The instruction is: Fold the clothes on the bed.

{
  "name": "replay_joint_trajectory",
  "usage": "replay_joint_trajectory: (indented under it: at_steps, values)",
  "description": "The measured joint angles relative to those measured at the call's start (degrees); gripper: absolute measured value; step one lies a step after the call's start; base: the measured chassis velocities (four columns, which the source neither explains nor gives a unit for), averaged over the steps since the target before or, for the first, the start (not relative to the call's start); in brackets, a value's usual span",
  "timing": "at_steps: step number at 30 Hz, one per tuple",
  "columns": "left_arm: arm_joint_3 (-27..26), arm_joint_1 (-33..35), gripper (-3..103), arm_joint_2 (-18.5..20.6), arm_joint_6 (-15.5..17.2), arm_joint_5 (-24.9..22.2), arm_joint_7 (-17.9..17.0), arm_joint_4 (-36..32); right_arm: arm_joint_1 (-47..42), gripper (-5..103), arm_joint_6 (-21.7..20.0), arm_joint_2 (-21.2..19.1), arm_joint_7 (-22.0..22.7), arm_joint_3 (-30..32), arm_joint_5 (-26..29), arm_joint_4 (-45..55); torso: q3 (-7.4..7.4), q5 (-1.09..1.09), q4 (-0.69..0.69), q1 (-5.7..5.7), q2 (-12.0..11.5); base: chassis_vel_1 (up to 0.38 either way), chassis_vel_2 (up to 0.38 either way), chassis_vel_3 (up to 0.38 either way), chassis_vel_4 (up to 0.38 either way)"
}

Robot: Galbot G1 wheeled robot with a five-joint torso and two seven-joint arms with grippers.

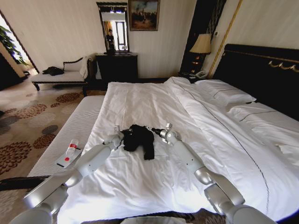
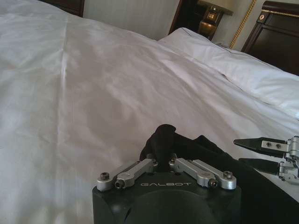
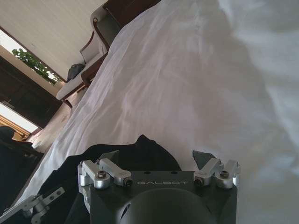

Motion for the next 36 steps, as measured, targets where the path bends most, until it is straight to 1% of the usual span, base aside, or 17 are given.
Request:
replay_joint_trajectory:
  at_steps: [6, 8, 9, 10, 12, 17, 18, 19, 21, 24, 25, 27, 28, 29, 31, 32, 36]
  values:
    - [0.06, 0.01, 3, -0.16, -0.01, 0.0, 0.0, -0.26, -0.8, 89, 0.19, -0.58, -0.6, 0.11, -1.17, -0.59, 0.0, 0.0, -0.02, 0.0, 0.0, 0.0, 0.0, 0.0, 0.0]
    - [0.17, 0.01, 3, -0.16, -0.02, 0.0, -0.06, -0.42, -1.08, 84, 0.13, -0.46, -0.63, 0.11, -1.19, -0.65, 0.0, 0.0, -0.02, 0.0, 0.0, 0.0, 0.0, 0.0, 0.0]
    - [0.19, 0.01, 3, -0.14, -0.01, 0.0, -0.09, -0.53, -1.14, 78, 0.04, -0.33, -0.63, 0.12, -1.18, -0.7, 0.0, 0.0, 0.0, 0.0, 0.0, 0.0, 0.0, 0.0, 0.0]
    - [0.19, 0.01, 3, -0.14, -0.01, 0.0, -0.09, -0.53, -1.14, 78, 0.04, -0.33, -0.63, 0.12, -1.18, -0.7, 0.0, 0.0, 0.0, 0.0, 0.0, 0.0, 0.0, 0.0, 0.0]
    - [0.2, 0.01, 3, -0.03, -0.02, -0.02, -0.13, -0.62, -1.14, 68, -0.08, -0.13, -0.63, 0.13, -1.14, -0.78, 0.0, 0.0, 0.0, 0.0, 0.0, 0.0, 0.0, 0.0, 0.0]
    - [0.21, -0.02, 3, 0.21, -0.02, -0.06, -0.16, -0.66, -1.14, 56, -0.29, 0.1, -0.57, 0.13, -0.89, -0.82, 0.0, -0.01, -0.01, 0.0, 0.0, 0.0, 0.0, 0.0, 0.0]
    - [0.2, -0.02, 3, 0.31, -0.03, -0.08, -0.18, -0.74, -1.14, 45, -0.36, 0.21, -0.42, 0.12, -0.6, -0.84, 0.0, 0.0, -0.01, 0.0, 0.0, 0.0, 0.0, 0.0, 0.0]
    - [0.18, -0.02, 3, 0.36, -0.03, -0.09, -0.2, -0.78, -1.15, 39, -0.38, 0.24, -0.36, 0.1, -0.49, -0.86, 0.0, 0.0, 0.0, 0.0, 0.0, 0.0, 0.0, 0.0, 0.0]
    - [0.16, -0.01, 3, 0.4, -0.03, -0.1, -0.21, -0.82, -1.16, 39, -0.39, 0.24, -0.33, 0.1, -0.46, -0.87, 0.0, 0.0, 0.0, 0.0, 0.0, 0.0, 0.0, 0.0, 0.0]
    - [0.04, 0.14, 3, 0.49, -0.03, -0.17, -0.24, -1.03, -1.31, 24, -0.4, 0.17, -0.25, 0.02, -0.34, -0.87, 0.0, -0.01, -0.01, 0.0, 0.0, 0.0, 0.0, 0.0, 0.0]
    - [0.04, 0.14, 3, 0.49, -0.03, -0.17, -0.24, -1.03, -1.31, 24, -0.4, 0.17, -0.25, 0.02, -0.34, -0.87, 0.0, -0.01, -0.01, 0.0, 0.0, 0.0, 0.0, 0.0, 0.0]
    - [0.01, 0.23, 3, 0.47, -0.04, -0.18, -0.26, -1.01, -1.47, 13, -0.43, 0.06, -0.2, 0.01, -0.19, -0.59, 0.0, -0.01, -0.01, 0.0, 0.0, 0.0, 0.0, 0.0, 0.0]
    - [0.0, 0.24, 3, 0.44, -0.04, -0.19, -0.27, -0.99, -1.52, 13, -0.44, 0.05, -0.17, 0.01, -0.07, -0.47, 0.0, -0.01, -0.01, 0.0, 0.0, 0.0, 0.0, 0.0, 0.0]
    - [-0.03, 0.26, 3, 0.39, -0.04, -0.18, -0.28, -0.95, -1.57, 8, -0.47, 0.04, -0.08, 0.0, 0.2, -0.28, 0.0, 0.0, -0.02, 0.0, 0.0, 0.0, 0.0, 0.0, 0.0]
    - [-0.07, 0.28, 3, 0.33, -0.04, -0.17, -0.31, -0.92, -1.63, 8, -0.49, 0.05, 0.23, 0.01, 0.8, 0.04, 0.0, -0.01, -0.01, 0.0, 0.0, 0.0, 0.0, 0.0, 0.0]
    - [-0.12, 0.3, 3, 0.29, -0.04, -0.16, -0.34, -0.91, -1.69, 1, -0.49, 0.07, 0.55, 0.03, 1.16, 0.22, 0.0, -0.01, -0.01, 0.0, 0.0, 0.0, 0.0, 0.0, 0.0]
    - [-0.23, 0.31, 3, 0.31, -0.06, -0.16, -0.41, -1.02, -1.87, 0, -0.43, 0.01, 1.16, 0.05, 1.63, 1.05, 0.0, -0.01, -0.01, 0.0, 0.0, 0.0, 0.0, 0.0, 0.0]
